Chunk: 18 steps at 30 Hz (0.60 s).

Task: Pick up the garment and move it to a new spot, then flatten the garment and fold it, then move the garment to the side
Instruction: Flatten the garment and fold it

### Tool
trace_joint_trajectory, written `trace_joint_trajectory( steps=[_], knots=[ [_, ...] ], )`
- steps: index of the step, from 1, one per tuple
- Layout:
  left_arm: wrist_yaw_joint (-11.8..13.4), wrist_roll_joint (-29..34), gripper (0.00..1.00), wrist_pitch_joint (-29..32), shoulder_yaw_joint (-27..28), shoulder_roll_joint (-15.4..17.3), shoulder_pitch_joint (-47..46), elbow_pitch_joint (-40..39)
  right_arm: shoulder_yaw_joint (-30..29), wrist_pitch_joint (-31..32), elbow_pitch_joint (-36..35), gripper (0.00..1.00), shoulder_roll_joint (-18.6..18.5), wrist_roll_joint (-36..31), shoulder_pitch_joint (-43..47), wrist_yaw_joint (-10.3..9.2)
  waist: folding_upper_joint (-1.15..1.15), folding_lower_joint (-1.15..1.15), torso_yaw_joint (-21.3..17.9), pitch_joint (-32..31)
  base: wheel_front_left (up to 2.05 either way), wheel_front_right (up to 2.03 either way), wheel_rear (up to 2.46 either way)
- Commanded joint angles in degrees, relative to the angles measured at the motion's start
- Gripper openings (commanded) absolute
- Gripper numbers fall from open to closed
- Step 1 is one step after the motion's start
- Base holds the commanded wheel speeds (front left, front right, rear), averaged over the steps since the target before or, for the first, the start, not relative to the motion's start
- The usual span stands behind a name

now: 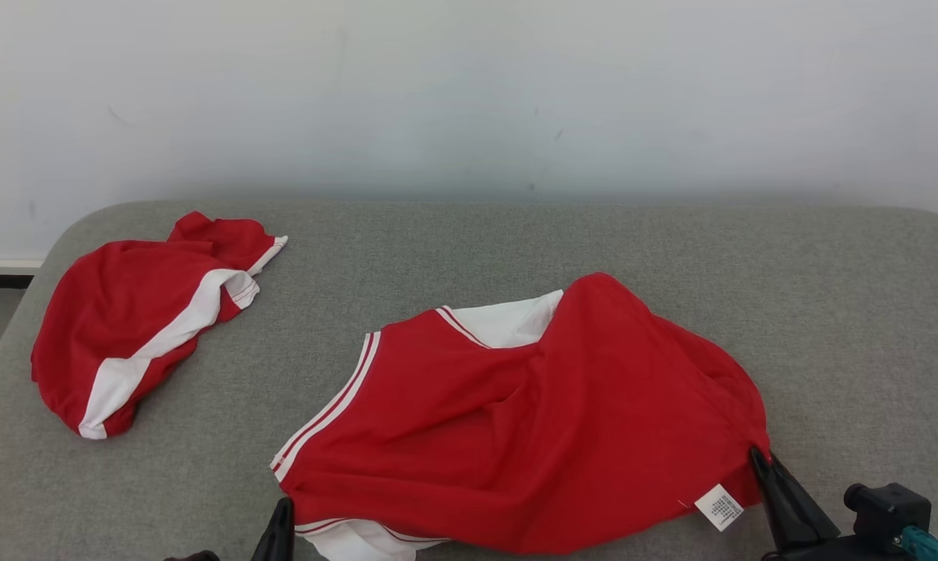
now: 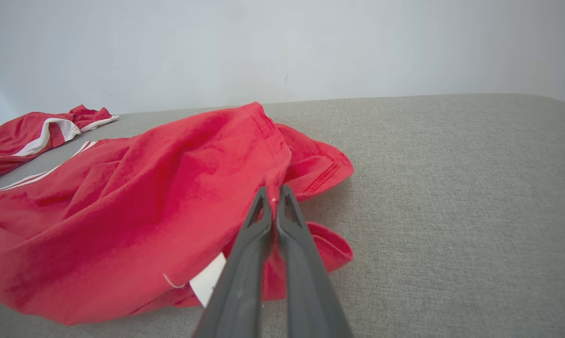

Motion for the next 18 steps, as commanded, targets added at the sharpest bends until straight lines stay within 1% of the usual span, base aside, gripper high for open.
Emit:
trace_joint_trajectory(
  steps=[1, 4, 6, 7, 8, 9, 13, 15, 18],
  knots=[
    [-0.05, 0.46, 0.0, -0.18, 0.12, 0.25, 0.97, -0.25, -0.07, -0.01, -0.11, 0.0, 0.14, -0.4, 0.68, -0.13, 0.0, 0.0, -0.01, 0.01, 0.0, 0.0, 0.0],
    [-0.05, 2.23, 0.0, -0.18, -0.26, 1.08, 0.78, 0.29, 0.06, -0.01, 0.38, 0.0, 0.41, -0.49, 0.51, -0.13, 0.0, 0.0, 0.0, -0.05, 0.0, 0.0, 0.0],
    [-0.05, 3.4, 0.0, -0.18, -0.37, 0.99, 0.81, 0.61, -0.03, -0.01, 0.92, 0.0, 0.59, -0.5, 0.62, -0.13, 0.0, 0.0, 0.02, -0.15, 0.0, 0.0, 0.0],
    [0.0, 4.41, 0.0, -0.18, -0.01, 1.15, 0.84, 0.73, -0.3, -0.01, 1.11, 0.73, 0.57, -0.66, 0.64, -0.13, 0.0, 0.0, 0.05, -0.21, 0.0, 0.0, 0.0],
    [0.46, 5.75, 0.31, -0.18, 0.5, 1.49, 0.79, 0.39, -0.62, -0.01, 1.29, 1.0, 0.69, -0.8, 0.71, -0.13, 0.0, 0.0, 0.08, -0.26, 0.0, 0.0, 0.0],
    [1.03, 7.68, 1.0, -0.18, 0.87, 1.78, 0.93, -0.08, -1.22, -0.01, 1.25, 1.0, 0.85, -1.0, 0.73, -0.13, 0.0, 0.0, 0.1, -0.35, 0.0, 0.0, 0.0],
    [2.11, 11.58, 1.0, -0.19, 3.69, 1.09, 2.34, -2.44, -4.56, -0.01, 0.06, 1.0, 1.33, -2.21, 1.58, -0.13, 0.0, 0.0, 0.11, -0.88, 0.0, 0.0, 0.0],
    [2.74, 13.85, 1.0, -0.18, 6.99, 0.79, 3.62, -5.74, -8.18, -0.01, -2.24, 1.0, 2.17, -3.54, 3.01, -0.13, 0.0, 0.0, 0.05, -1.35, 0.0, 0.0, 0.0],
    [2.92, 15.85, 1.0, -0.18, 10.62, 0.63, 5.15, -9.51, -11.66, 0.0, -5.2, 1.0, 3.11, -4.68, 4.84, -0.14, 0.0, 0.0, -0.03, -1.72, 0.0, 0.0, 0.0]
  ],
)
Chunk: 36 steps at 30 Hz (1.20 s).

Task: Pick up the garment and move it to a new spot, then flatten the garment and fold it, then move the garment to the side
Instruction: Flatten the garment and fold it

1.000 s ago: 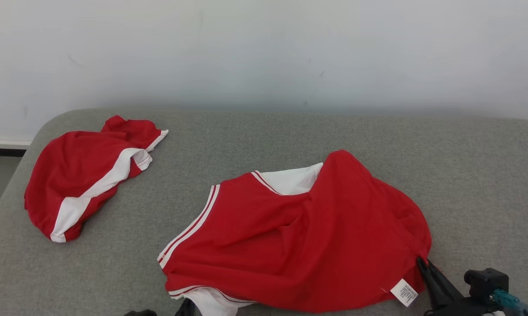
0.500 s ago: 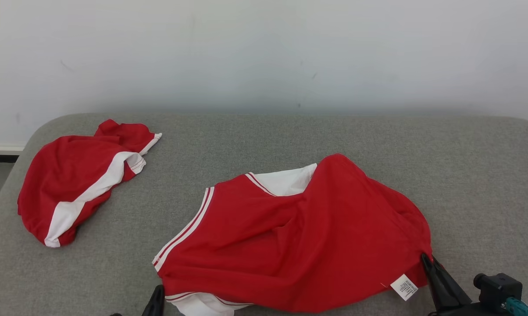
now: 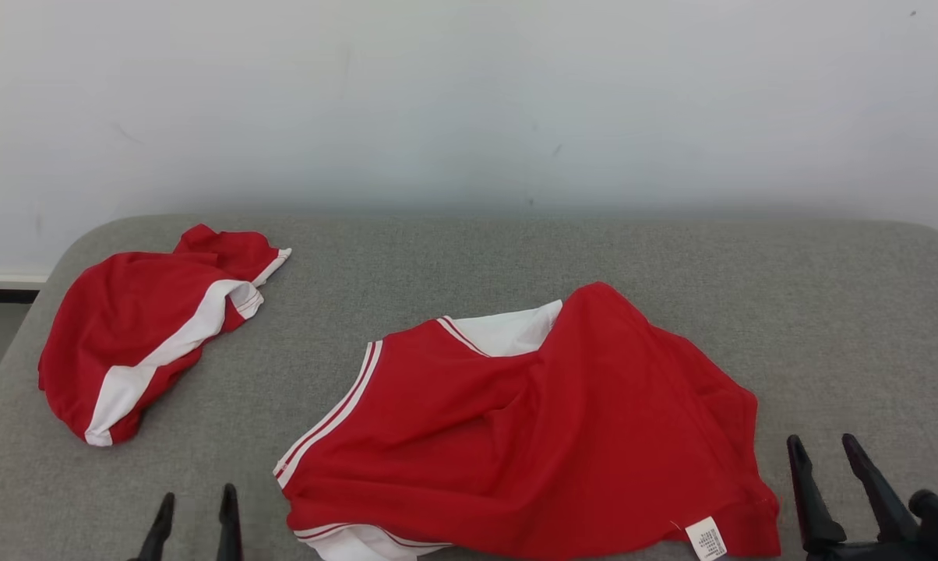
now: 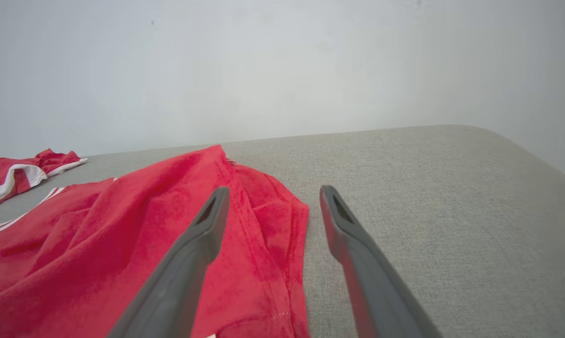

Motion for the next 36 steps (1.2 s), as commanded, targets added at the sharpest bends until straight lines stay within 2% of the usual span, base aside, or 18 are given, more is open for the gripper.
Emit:
trace_joint_trajectory(
  steps=[1, 10, 16, 23, 29, 36],
  knots=[
    [0.14, 1.65, 1.0, -0.19, 1.97, -0.11, 1.65, -2.35, -2.03, -0.01, -2.12, 1.0, 0.8, -1.07, 1.75, -0.14, 0.0, 0.01, -0.11, -0.27, 0.0, 0.0, 0.0],
    [-0.4, 7.02, 1.0, -0.19, 6.26, -1.69, 7.73, -11.55, -7.22, 0.0, -10.58, 1.0, 4.45, -3.81, 8.92, -0.14, 0.0, 0.01, -0.58, -0.87, 0.0, 0.0, 0.0],
    [-1.28, 8.41, 1.0, -0.19, 5.58, -2.26, 10.2, -12.41, -8.13, 0.0, -11.97, 1.0, 5.79, -4.35, 11.45, -0.14, 0.0, 0.01, -0.82, -0.98, 0.0, 0.0, 0.0],
    [-2.22, 8.29, 1.0, -0.19, 4.54, -2.4, 9.93, -11.11, -6.37, 0.0, -9.83, 1.0, 4.17, -3.98, 10.72, -0.14, 0.0, 0.01, -1.01, -0.7, 0.0, 0.0, 0.0],
    [-2.82, 5.57, 1.0, -0.2, -1.16, -0.95, 7.38, -4.83, -1.82, -0.01, -3.16, 1.0, 0.93, -2.43, 7.33, -0.14, 0.0, 0.01, -0.58, 0.31, 0.0, 0.0, 0.0],
    [-2.72, -0.12, 1.0, -0.06, -12.05, 2.23, 2.88, 5.42, 4.54, -0.01, 6.22, 1.0, -1.83, -0.43, 1.81, -0.14, 0.0, 0.01, 0.22, 1.61, 0.0, 0.0, 0.0]
  ],
)
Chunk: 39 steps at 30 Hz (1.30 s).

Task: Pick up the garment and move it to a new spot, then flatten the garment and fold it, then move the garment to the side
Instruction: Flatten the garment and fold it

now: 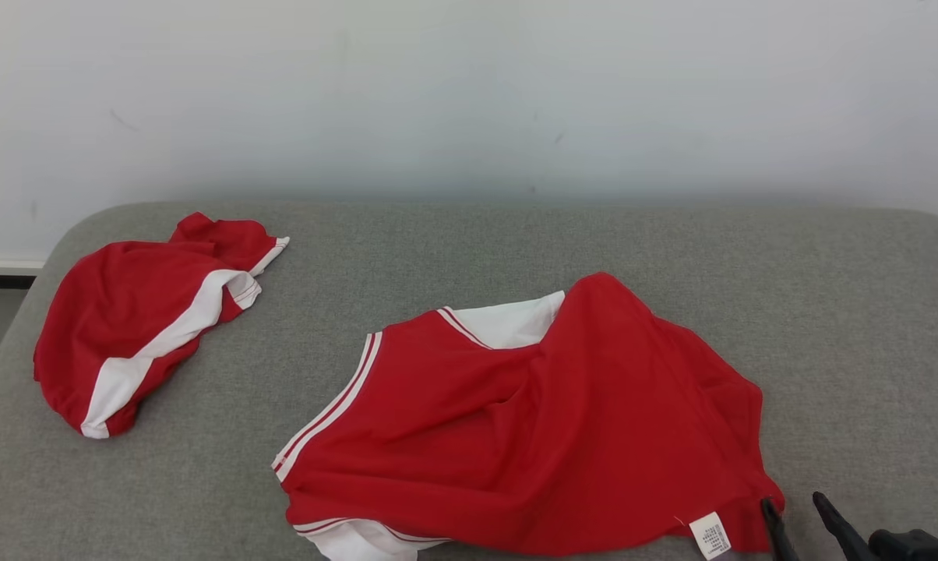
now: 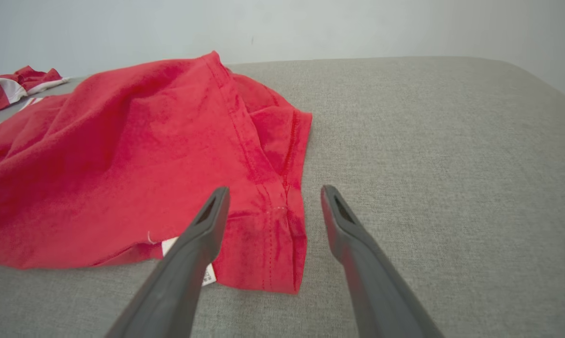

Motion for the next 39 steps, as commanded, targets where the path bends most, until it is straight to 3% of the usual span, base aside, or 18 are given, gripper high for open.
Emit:
trace_joint_trajectory(
  steps=[1, 9, 16, 39],
  knots=[
    [0.0, -1.59, 1.0, -0.07, -1.24, 0.68, -1.4, 1.95, 0.94, 0.0, 1.5, 1.0, -0.59, 0.76, -1.26, -0.14, 0.0, 0.0, 0.25, 0.43, 0.0, 0.0, 0.0],
    [0.04, -8.51, 1.0, -0.17, -8.59, 1.98, -7.81, 9.6, 7.44, -0.01, 10.35, 1.0, -1.7, 4.07, -7.39, -0.14, 0.0, 0.0, 0.38, 2.59, 0.0, 0.0, 0.0],
    [0.03, -12.35, 1.0, -0.19, -10.63, 1.6, -11.45, 11.76, 10.84, -0.01, 13.97, 1.0, -1.71, 6.19, -11.09, -0.14, 0.0, 0.0, -0.01, 3.62, 0.0, 0.0, 0.0],
    [0.03, -14.13, 1.0, -0.2, -12.06, 0.34, -14.7, 15.96, 10.31, -0.01, 10.46, 1.0, -1.87, 3.99, -9.73, -0.14, 0.0, 0.0, -0.34, 3.85, 0.0, 0.0, 0.0]
  ],
)
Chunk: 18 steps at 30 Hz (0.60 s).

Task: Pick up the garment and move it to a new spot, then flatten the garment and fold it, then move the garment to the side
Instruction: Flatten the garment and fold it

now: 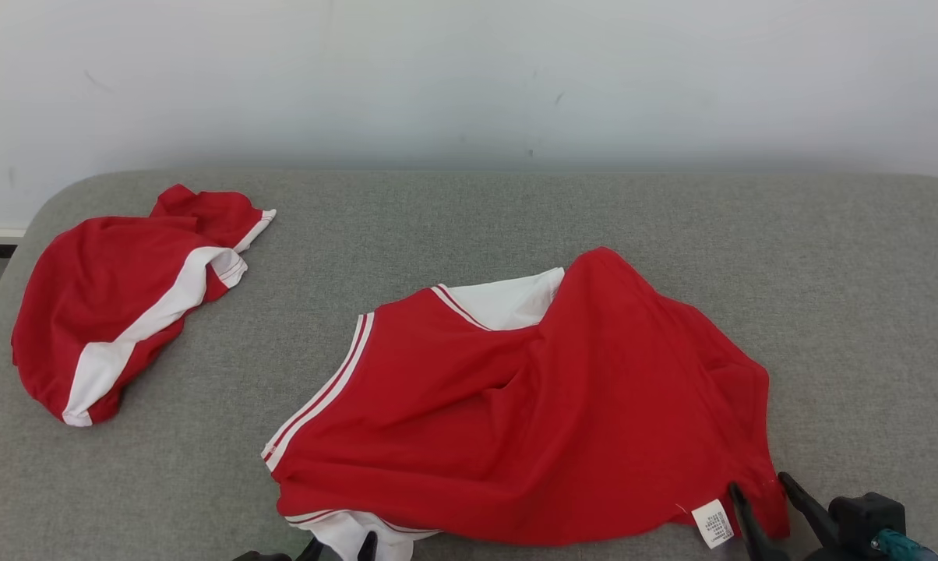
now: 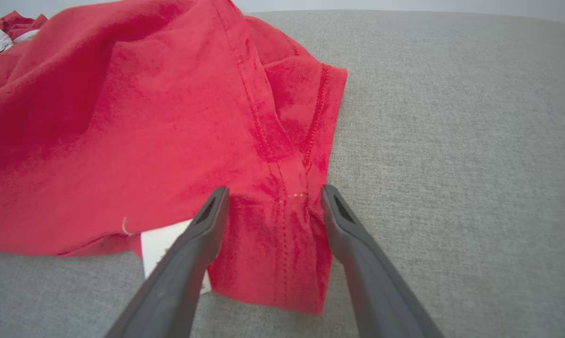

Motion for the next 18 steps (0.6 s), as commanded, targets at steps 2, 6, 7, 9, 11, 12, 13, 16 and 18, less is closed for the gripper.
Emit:
trace_joint_trajectory(
  steps=[2, 6, 7, 9, 11, 12, 13, 16, 18],
  knots=[
    [0.09, -0.31, 1.0, -0.18, -0.17, -0.04, -0.89, 0.55, 0.77, 0.0, 0.62, 1.0, 0.24, 0.55, -0.09, -0.14, 0.0, -0.01, 0.14, -0.11, 0.0, 0.0, 0.0],
    [0.09, -0.63, 1.0, -0.18, -0.58, -0.14, -1.03, 1.13, 2.01, 0.0, 2.0, 1.0, 0.24, 1.53, -0.66, -0.14, 0.0, -0.01, 0.26, -0.35, 0.0, 0.0, 0.0],
    [0.09, -0.87, 1.0, -0.18, -1.0, -0.27, -1.01, 1.55, 2.35, 0.0, 2.27, 1.0, 0.23, 1.62, -0.84, -0.14, 0.0, -0.01, 0.25, -0.43, 0.0, 0.0, 0.0],
    [0.09, -1.7, 0.2, -0.17, -1.61, -0.56, -1.34, 2.4, 2.9, 0.0, 2.45, 0.13, 0.28, 2.07, -1.3, -0.14, 0.0, -0.01, 0.29, -0.51, 0.0, 0.0, 0.0],
    [0.09, -2.56, 0.0, -0.17, -2.2, -0.77, -1.74, 3.03, 3.15, 0.01, 2.92, 0.0, 0.42, 2.24, -1.57, -0.14, 0.0, -0.01, 0.32, -0.62, 0.0, 0.0, 0.0],
    [0.09, -3.57, 0.0, -0.18, -2.64, -0.98, -2.21, 3.51, 3.11, 0.0, 3.33, 0.0, 0.58, 2.46, -2.07, -0.14, 0.0, -0.01, 0.43, -0.76, 0.0, 0.0, 0.0],
    [0.09, -3.57, 0.0, -0.18, -2.64, -0.98, -2.21, 3.51, 3.11, 0.0, 3.33, 0.0, 0.58, 2.46, -2.07, -0.14, 0.0, -0.01, 0.43, -0.76, 0.0, 0.0, 0.0],
    [0.09, -6.24, 0.0, -0.18, -1.25, -1.51, -2.1, 2.38, 1.47, 0.01, 2.06, 0.0, 0.77, 1.83, -1.84, -0.14, 0.0, -0.01, 0.86, -1.08, 0.0, 0.0, 0.0],
    [0.09, -7.2, 0.0, -0.18, 0.44, -1.68, -0.71, 0.61, 0.44, 0.01, 0.91, 0.0, 0.88, 1.52, -0.58, -0.14, 0.0, -0.01, 0.92, -1.44, 0.0, 0.0, 0.0]
  ],
)
